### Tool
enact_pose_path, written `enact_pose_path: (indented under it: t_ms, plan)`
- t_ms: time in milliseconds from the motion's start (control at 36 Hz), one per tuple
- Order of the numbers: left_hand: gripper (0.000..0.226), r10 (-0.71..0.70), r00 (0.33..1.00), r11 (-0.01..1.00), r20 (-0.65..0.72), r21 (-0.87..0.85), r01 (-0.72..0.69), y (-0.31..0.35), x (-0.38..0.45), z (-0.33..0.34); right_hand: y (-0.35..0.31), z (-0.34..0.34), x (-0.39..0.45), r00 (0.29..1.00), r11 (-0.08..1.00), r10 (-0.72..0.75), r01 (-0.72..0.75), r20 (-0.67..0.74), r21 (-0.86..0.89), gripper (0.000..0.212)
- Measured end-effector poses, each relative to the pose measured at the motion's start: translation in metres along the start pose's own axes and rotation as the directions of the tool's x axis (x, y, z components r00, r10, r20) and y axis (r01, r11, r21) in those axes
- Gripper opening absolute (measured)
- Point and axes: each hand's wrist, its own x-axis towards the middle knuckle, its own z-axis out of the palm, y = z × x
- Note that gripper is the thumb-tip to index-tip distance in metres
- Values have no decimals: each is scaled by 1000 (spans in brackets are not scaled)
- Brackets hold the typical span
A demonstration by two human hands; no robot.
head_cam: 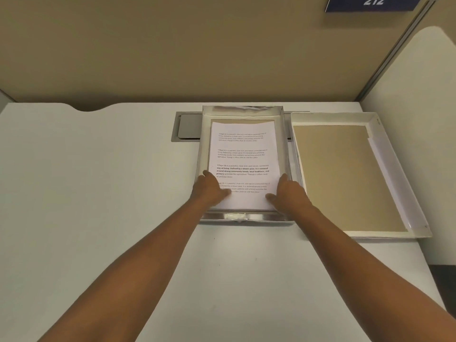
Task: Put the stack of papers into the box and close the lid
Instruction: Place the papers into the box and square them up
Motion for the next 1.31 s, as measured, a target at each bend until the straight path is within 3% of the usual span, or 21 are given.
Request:
enact_pose_path:
  t_ms: [56, 139, 250, 417, 639, 833, 972, 1111, 1222, 1306]
  plan:
    - [125, 9, 995, 997, 99, 69, -16, -5, -5, -1, 4, -1, -6, 998, 998, -11, 15, 66, -56, 92]
    - [137, 33, 990, 968, 140, 241, -66, -13, -14, 2, 3, 3, -13, 991, 991, -31, 47, 128, -124, 110]
    - [117, 77, 994, 924, 77, 370, -100, -17, -20, 8, -3, 11, -15, 992, 983, -43, 63, 118, -171, 113]
    - [73, 136, 990, 904, 46, 402, -143, -19, -21, 10, -3, 18, -15, 998, 992, -1, 10, 65, -127, 100]
    - [63, 135, 990, 929, 47, 340, -143, -21, -20, 6, -2, 20, -15, 998, 997, 41, -38, 44, -69, 93]
    - [63, 114, 992, 931, 59, 341, -127, -17, -23, 3, -1, 19, -22, 1000, 998, 5, -6, -11, -67, 56]
    - [61, 112, 991, 920, 77, 368, -132, -17, -23, 3, -1, 19, -21, 999, 999, 24, -23, 27, -38, 62]
    - [66, 100, 984, 912, 148, 381, -150, -15, -18, -2, -3, 8, -9, 992, 998, 56, -55, 114, -16, 105]
    - [51, 89, 974, 890, 210, 423, -172, -12, -15, -3, -5, -2, -2, 992, 999, 41, -38, 119, -31, 103]
    - [56, 78, 964, 863, 254, 467, -193, -7, -11, -5, -5, -4, 5, 995, 999, 53, -52, 90, -17, 89]
